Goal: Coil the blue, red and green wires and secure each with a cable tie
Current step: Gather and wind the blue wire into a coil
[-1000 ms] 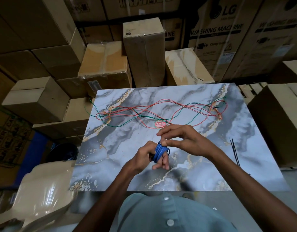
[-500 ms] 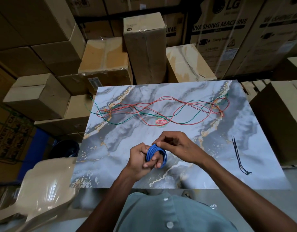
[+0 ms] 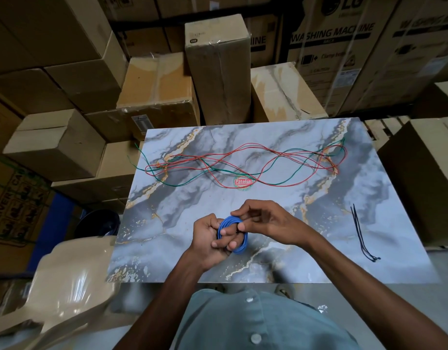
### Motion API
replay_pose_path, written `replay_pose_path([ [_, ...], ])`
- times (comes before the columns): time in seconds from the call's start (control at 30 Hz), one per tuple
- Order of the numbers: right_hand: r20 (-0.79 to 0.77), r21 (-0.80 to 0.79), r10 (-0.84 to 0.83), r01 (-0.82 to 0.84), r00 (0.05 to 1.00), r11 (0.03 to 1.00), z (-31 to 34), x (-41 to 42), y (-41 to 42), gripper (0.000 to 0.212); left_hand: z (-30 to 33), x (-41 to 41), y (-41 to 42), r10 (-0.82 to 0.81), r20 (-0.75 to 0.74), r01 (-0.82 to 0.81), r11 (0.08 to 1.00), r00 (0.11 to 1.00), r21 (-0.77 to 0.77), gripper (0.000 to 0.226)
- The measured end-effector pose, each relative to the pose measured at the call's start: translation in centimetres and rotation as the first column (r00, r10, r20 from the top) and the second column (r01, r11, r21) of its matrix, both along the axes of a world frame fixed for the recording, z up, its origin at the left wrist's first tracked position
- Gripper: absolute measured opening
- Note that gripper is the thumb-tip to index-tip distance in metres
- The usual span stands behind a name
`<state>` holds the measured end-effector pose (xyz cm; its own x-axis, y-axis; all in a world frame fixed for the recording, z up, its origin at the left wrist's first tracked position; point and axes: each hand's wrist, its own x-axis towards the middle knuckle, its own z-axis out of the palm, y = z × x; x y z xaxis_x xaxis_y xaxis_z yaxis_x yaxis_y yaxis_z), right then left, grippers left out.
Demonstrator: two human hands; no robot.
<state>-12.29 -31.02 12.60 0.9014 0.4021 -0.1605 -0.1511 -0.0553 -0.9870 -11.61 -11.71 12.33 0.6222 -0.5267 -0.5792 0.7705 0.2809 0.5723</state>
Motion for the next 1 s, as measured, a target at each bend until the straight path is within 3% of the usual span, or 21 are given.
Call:
replay_pose_path([
  [0.27,-0.045,0.009,-0.125,0.126,0.991,0.992,-2.0,0.4,0.2,0.021,0.2,1.4,-0.5,-0.087,-0.048,0.095,0.975,0.995,0.199,0.031],
  [0.53,-0.09,0.034,-0.175,0.179,0.98,0.983,-1.9,1.2,0.2,0.024,1.0,2.1,-1.4,-0.013,-0.041,0.024,0.957,0.999,0.291,0.028],
  [0.67,-0.095,0.016,-0.212,0.214,0.973,0.977,-2.2,1.2,-0.2,0.025,-0.1,2.2,-2.4,0.033,0.009,-0.034,0.923,0.999,0.383,0.04],
  [0.8,-0.065,-0.027,-0.226,0.225,0.972,0.974,-2.2,1.2,-0.5,0.023,-1.2,2.3,-2.8,0.075,0.096,-0.113,0.851,0.993,0.513,0.033],
  [0.93,-0.009,-0.091,-0.285,0.283,0.958,0.955,-1.9,1.6,-0.5,0.019,-0.4,2.7,-3.1,0.076,0.107,-0.117,0.878,0.991,0.464,0.032],
  [1.0,0.003,-0.138,-0.357,0.354,0.934,0.925,-2.1,1.9,-0.5,0.017,-0.3,3.0,-3.0,-0.002,0.152,-0.073,0.871,0.988,0.486,0.035],
])
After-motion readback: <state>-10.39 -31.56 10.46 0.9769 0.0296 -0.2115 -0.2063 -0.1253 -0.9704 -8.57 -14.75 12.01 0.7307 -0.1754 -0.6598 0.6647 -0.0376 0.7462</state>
